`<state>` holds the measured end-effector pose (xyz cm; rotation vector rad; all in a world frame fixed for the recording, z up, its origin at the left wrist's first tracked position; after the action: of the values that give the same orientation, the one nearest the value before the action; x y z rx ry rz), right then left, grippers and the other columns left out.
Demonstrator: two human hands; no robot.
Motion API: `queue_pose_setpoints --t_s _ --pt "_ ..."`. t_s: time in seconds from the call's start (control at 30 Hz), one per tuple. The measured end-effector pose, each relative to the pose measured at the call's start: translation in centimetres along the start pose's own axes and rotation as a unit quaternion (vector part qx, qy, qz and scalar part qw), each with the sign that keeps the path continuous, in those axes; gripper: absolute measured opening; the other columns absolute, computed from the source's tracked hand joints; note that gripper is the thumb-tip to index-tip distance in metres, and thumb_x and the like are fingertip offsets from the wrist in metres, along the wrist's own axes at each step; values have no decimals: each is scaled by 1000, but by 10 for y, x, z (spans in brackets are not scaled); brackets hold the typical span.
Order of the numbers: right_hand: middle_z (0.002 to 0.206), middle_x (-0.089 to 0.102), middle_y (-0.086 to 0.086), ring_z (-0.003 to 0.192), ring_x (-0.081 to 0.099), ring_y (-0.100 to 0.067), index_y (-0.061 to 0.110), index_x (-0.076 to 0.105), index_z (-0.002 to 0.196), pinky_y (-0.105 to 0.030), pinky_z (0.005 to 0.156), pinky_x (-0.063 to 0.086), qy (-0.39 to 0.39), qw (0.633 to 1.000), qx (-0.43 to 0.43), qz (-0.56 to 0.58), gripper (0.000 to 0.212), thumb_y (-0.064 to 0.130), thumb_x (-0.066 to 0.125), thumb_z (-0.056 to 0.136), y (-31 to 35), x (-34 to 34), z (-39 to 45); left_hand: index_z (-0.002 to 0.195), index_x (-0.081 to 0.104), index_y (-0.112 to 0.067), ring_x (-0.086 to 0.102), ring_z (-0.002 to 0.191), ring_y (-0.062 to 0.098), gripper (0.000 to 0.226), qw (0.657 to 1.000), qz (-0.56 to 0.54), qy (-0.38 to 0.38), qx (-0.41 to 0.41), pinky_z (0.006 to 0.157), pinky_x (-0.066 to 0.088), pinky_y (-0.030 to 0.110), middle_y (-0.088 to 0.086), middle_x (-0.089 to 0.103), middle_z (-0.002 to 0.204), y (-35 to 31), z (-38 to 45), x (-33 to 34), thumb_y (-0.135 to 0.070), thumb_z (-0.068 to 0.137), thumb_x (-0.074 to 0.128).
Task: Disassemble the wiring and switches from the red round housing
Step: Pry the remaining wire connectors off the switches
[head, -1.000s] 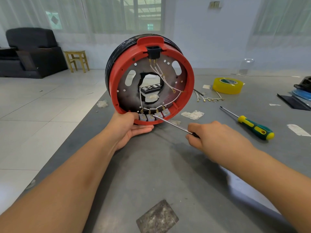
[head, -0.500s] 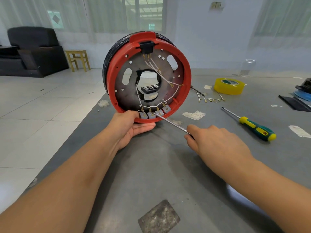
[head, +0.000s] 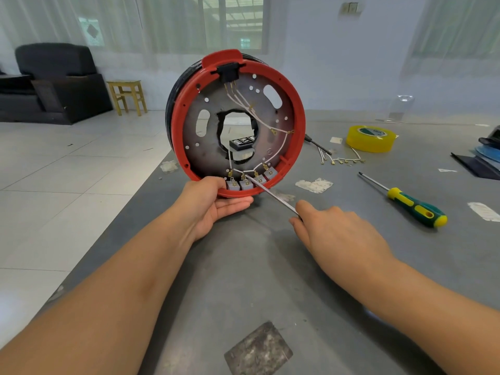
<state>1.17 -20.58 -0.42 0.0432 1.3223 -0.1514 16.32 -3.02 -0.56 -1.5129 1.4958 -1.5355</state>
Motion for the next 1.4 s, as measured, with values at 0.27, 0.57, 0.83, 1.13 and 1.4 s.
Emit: queue_pose_setpoints --t_s 0.27,0.57,0.83,1.13,1.4 --pt "71 46 1 68 54 -30 30 34 98 -35 52 37 19 1000 8 17 28 54 23 107 -6 -1 1 115 65 14 80 84 40 27 1000 -17 -10 5 61 65 36 29 78 94 1 3 -2 5 101 44" --pt "66 55 -3 63 55 -32 26 38 92 -42 55 49 -46 992 28 111 28 50 30 104 -18 2 8 121 60 13 79 87 42 31 999 -47 -3 12 63 65 38 31 77 97 2 5 -6 2 99 40" --pt "64 56 -8 54 51 -27 22 53 84 -42 50 47 -107 902 38 416 30 42 46 105 -18 5 14 136 52 6 78 88 45 39 999 -33 -1 24 63 65 40 30 77 100 4 10 -7 1 99 44" --pt "64 50 2 50 50 -19 21 47 90 -35 50 46 -124 733 109 660 30 48 52 103 -20 18 26 135 44 -22 76 88 52 46 999 -10 9 38 68 66 48 30 77 101 2 9 -6 -16 98 70" --pt "102 68 -1 75 77 -13 22 44 105 -40 81 62 -100 686 242 679 56 58 79 80 -26 35 59 139 47 -16 78 92 47 51 999 30 40 17 66 65 42 27 78 105 -2 4 -4 -28 97 74"
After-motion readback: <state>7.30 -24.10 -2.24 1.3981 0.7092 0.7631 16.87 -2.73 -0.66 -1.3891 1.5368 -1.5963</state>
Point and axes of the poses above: each hand's wrist, its own z-axis towards the middle knuckle, its own x-axis out of the palm, y = z × x, the point moved 1 cm from there along z, towards the middle knuckle
